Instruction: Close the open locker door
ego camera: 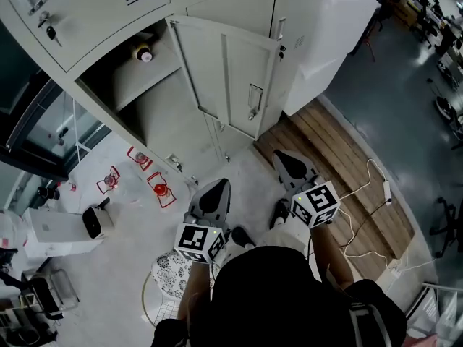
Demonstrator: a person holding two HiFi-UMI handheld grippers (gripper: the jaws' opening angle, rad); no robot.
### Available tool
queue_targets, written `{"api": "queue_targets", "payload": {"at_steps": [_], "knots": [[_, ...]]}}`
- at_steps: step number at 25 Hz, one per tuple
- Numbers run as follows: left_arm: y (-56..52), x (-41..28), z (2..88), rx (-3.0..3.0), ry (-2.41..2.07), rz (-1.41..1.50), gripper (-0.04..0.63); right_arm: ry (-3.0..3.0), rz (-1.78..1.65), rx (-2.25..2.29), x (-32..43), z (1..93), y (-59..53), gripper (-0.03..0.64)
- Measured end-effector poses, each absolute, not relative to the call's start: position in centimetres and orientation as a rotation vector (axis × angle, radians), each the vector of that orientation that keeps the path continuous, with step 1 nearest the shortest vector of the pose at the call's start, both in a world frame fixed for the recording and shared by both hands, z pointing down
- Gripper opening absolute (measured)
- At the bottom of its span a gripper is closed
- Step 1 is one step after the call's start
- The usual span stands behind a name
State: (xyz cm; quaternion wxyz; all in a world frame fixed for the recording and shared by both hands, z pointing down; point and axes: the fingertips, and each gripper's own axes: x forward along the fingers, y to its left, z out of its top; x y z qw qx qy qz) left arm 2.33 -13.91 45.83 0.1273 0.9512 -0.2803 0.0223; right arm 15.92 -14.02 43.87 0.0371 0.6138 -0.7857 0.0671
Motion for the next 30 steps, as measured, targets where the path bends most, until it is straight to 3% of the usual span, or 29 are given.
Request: {"api": "queue_targets", "payload": {"at_steps": [30], "knots": [[-17.9,7.5,43.0,2.809,-0.893,0.034,0.017,-2.460,0.116,1.773,20.1,41.6,-23.2,0.005]]}}
